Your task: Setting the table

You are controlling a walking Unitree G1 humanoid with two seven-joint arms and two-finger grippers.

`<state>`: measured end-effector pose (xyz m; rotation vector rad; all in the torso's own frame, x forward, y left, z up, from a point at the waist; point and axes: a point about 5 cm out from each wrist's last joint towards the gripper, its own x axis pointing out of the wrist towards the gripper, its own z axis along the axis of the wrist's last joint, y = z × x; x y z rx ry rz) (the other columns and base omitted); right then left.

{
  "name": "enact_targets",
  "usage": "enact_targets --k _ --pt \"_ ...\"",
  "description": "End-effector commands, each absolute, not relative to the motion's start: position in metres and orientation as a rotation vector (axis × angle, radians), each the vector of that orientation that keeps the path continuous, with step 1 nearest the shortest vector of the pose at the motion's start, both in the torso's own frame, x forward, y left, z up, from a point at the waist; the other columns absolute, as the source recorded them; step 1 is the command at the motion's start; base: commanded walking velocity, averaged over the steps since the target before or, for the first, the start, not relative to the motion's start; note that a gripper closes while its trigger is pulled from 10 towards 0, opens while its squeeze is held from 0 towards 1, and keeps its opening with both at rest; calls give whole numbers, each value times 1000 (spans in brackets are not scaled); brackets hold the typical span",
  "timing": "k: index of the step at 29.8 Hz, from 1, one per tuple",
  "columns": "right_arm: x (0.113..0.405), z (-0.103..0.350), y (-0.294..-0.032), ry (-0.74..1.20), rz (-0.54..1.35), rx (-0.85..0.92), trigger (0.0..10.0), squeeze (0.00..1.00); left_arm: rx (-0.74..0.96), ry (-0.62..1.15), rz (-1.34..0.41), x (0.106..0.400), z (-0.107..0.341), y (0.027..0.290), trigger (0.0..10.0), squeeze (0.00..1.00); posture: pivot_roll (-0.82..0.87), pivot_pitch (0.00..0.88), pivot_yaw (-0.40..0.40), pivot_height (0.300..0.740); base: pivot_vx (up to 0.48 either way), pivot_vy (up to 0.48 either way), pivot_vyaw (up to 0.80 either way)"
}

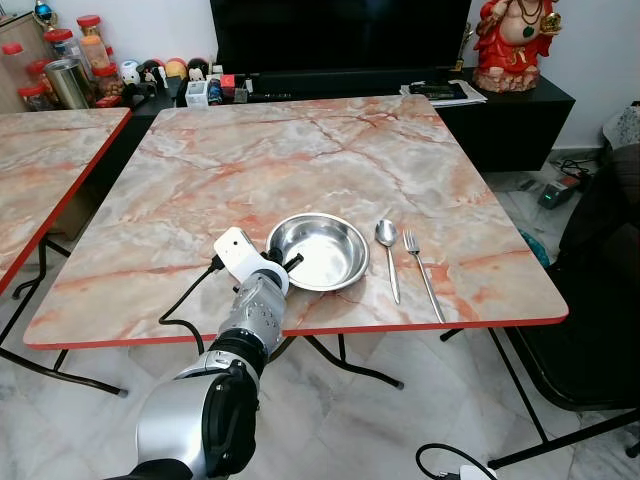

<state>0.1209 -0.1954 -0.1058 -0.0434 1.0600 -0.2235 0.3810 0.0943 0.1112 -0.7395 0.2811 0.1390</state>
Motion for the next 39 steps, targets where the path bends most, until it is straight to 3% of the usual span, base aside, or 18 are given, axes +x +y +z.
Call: enact_targets --k 1,3,4,5,6,7,28,29,30,31,39 --pt "121 -106 -193 1056 -231 -26 10000 0 -717 293 130 381 111 92 10000 0 -40 0 61 740 0 0 0" --pt "121 -106 -193 1056 -231 -25 10000 0 -714 293 131 381 111 92 10000 0 -40 0 61 740 0 0 0" --pt "121 -106 -193 1056 -231 -26 10000 0 -714 296 132 381 111 92 10000 424 -42 0 59 740 0 0 0" --pt "121 -106 -193 1056 -232 -26 10000 0 -711 302 133 381 110 92 10000 486 -42 0 59 740 0 0 0" --pt "121 -106 -193 1055 -232 -27 10000 0 -710 305 134 380 109 92 10000 784 -41 0 58 740 0 0 0" --pt "121 -106 -194 1055 -233 -27 10000 0 -709 307 135 380 109 92 10000 1000 -40 0 57 740 0 0 0" --pt "129 -104 -192 1042 -229 -23 10000 0 -724 279 165 383 113 100 10000 1000 -33 0 54 740 0 0 0" --pt "130 -103 -192 1039 -229 -23 10000 0 -729 269 173 383 114 102 10000 384 -33 0 55 740 0 0 0" --pt "131 -103 -192 1039 -229 -23 10000 0 -729 266 176 383 114 103 10000 384 -34 0 54 740 0 0 0" --pt "131 -103 -192 1038 -229 -23 10000 0 -732 259 176 384 115 104 10000 0 -35 0 54 740 0 0 0" --pt "135 -102 -193 1031 -229 -23 10000 0 -794 121 193 391 134 130 10000 0 -31 0 48 740 0 0 0"
